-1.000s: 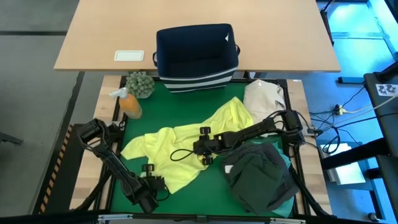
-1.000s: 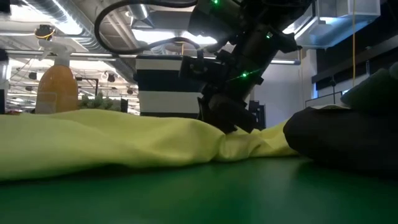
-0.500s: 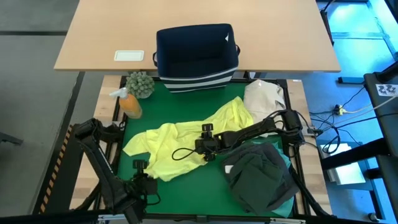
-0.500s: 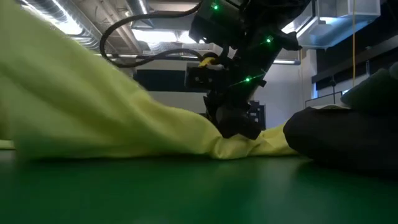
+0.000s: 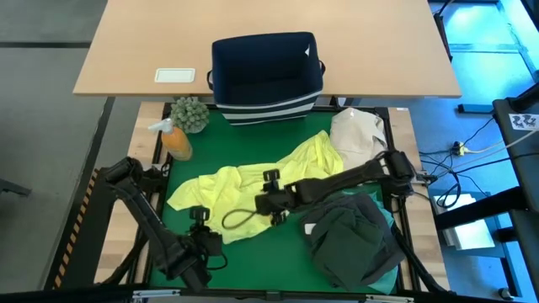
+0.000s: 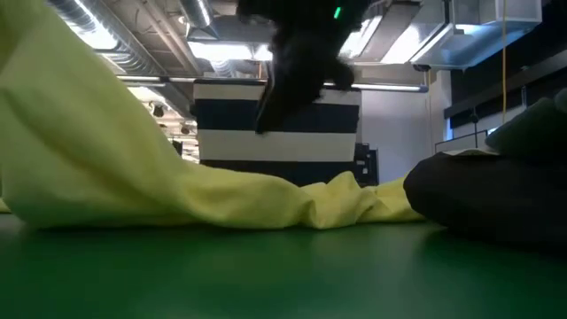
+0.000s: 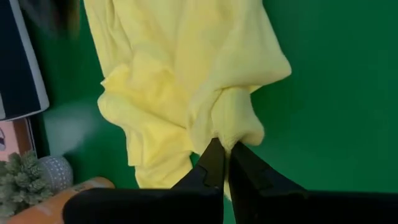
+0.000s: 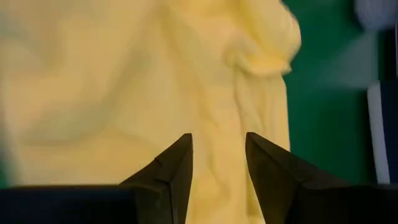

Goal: Fold laundry
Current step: Fold the yellow shirt on the table

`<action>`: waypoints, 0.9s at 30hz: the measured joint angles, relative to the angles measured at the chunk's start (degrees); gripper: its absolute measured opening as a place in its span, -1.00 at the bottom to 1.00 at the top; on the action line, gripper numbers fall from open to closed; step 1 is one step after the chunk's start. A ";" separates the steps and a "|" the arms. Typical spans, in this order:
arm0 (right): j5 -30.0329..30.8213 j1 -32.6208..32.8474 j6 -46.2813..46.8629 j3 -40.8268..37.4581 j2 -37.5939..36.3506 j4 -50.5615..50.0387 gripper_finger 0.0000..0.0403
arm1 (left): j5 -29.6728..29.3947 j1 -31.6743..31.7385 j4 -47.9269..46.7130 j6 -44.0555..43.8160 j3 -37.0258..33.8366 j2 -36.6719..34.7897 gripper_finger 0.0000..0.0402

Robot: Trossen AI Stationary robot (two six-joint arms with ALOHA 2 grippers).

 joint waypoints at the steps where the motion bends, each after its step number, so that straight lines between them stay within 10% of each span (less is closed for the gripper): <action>1: -0.03 0.89 -0.43 0.12 -0.50 0.36 -0.27 | 0.16 0.29 -0.01 0.67 0.00 0.01 -1.00; 18: -12.29 6.48 -1.14 -9.41 -2.79 54.04 -0.27 | -4.79 3.57 1.42 4.50 0.00 -2.24 -1.00; 27: -16.04 2.34 5.92 -9.75 1.33 56.59 -0.27 | -6.19 7.46 8.27 15.40 0.00 -2.27 -1.00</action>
